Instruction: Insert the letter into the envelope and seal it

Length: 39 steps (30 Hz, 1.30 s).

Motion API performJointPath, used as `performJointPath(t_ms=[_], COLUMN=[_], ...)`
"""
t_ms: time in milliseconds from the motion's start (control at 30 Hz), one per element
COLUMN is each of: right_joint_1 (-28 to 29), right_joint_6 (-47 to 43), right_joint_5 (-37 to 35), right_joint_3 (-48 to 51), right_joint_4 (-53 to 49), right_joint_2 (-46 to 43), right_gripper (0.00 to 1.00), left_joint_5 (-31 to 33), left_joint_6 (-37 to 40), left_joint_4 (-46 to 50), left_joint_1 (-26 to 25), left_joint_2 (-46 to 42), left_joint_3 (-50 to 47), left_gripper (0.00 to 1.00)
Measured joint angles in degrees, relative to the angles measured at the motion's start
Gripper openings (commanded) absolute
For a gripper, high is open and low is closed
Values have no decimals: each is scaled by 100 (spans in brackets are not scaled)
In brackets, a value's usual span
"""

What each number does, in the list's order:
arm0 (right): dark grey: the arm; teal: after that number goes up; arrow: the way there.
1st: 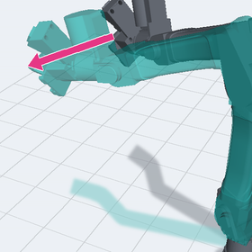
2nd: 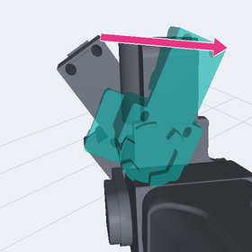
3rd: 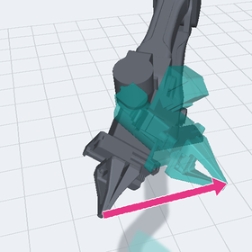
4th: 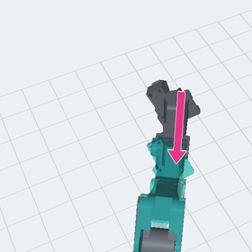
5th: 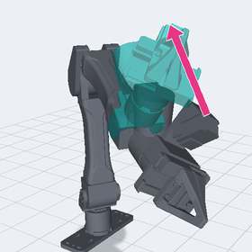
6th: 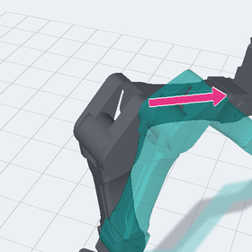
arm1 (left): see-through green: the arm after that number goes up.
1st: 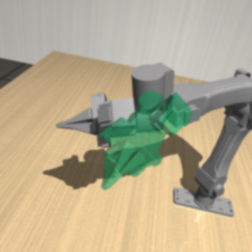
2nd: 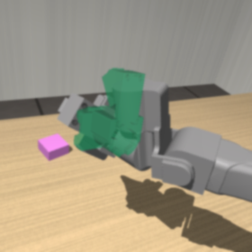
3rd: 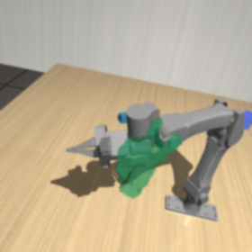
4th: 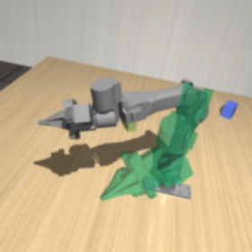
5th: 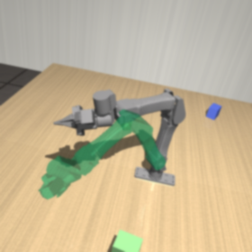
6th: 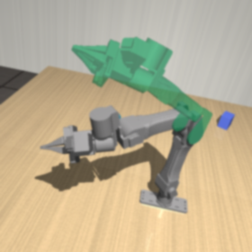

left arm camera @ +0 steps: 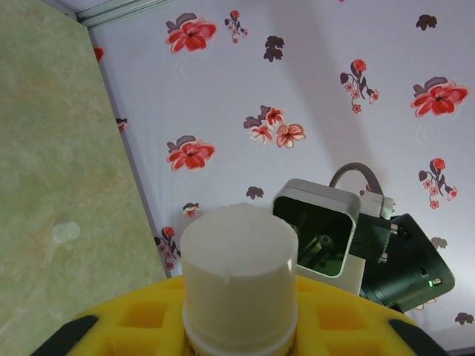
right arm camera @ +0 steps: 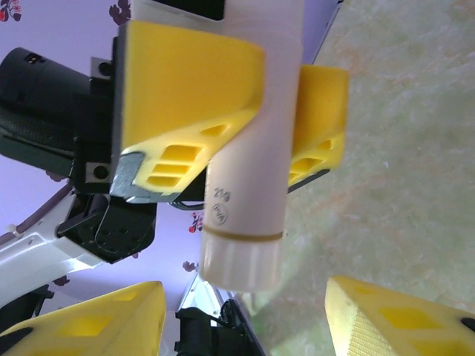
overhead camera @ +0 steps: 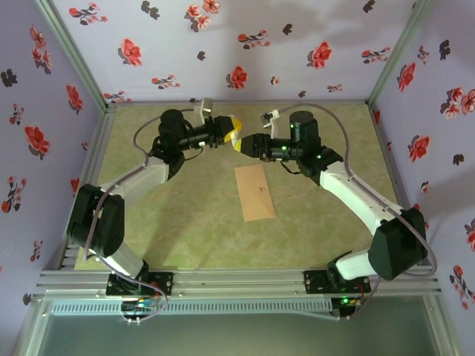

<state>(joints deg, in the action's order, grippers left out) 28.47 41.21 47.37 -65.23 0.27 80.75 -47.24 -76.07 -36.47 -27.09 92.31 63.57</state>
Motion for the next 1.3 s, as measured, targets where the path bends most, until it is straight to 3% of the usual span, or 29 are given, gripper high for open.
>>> performJointPath(t_ms=[367,1300], right_joint_1=[-9,-48], right_joint_6=[365,446], right_joint_5=[28,116], right_joint_3=[-111,-109], right_joint_4=[487,461], right_joint_2=[254,304], right_gripper=[40,43], left_joint_5=[2,2], left_joint_6=[-15,-15], left_joint_4=[-83,-87], left_joint_1=[0,15], left_joint_2=[-2,-2], left_joint_3=[-140,-149], left_gripper=[0,0])
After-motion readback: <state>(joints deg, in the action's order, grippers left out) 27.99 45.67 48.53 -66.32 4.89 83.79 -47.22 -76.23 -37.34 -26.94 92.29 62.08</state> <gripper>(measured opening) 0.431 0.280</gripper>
